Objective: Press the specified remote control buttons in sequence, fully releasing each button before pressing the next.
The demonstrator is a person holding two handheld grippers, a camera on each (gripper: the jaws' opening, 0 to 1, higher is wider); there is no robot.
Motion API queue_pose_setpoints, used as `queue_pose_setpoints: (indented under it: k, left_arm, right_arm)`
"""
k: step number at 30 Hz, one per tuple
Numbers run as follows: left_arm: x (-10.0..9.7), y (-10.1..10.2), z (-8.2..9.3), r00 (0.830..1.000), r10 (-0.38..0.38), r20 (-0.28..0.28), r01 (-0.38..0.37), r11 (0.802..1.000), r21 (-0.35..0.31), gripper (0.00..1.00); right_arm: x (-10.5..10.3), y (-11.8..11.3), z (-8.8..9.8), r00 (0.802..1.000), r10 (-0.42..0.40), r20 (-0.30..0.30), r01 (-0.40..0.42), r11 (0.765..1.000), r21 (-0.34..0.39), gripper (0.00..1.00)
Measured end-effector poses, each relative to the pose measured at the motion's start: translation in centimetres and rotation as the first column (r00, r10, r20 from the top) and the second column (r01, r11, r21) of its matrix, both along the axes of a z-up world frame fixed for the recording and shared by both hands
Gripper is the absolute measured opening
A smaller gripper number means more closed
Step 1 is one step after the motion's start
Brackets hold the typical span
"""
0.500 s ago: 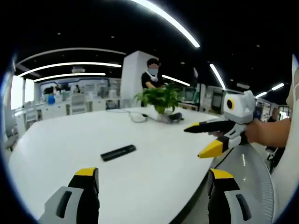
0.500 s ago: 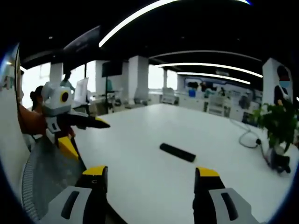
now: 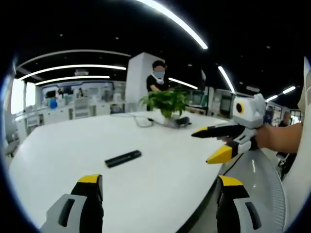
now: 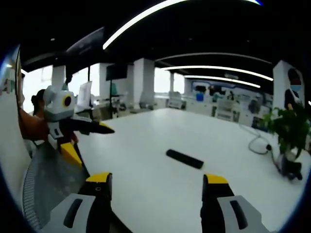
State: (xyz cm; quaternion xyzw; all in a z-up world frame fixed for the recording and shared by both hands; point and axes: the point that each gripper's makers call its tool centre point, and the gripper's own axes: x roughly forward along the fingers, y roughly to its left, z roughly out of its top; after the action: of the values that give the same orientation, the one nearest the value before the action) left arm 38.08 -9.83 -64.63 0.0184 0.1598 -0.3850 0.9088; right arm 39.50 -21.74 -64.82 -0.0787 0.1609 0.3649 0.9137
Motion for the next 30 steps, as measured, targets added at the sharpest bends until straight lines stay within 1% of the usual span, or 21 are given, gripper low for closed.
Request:
queue_pose_setpoints:
  k: [30]
  left_arm:
    - [0.06,0.17,-0.15,1.0,-0.008,-0.002,0.008,1.0,0.001,1.0]
  right_arm:
    - [-0.07,0.06,-0.05,1.0,0.004,-0.001,-0.004,1.0,0.0,0.74]
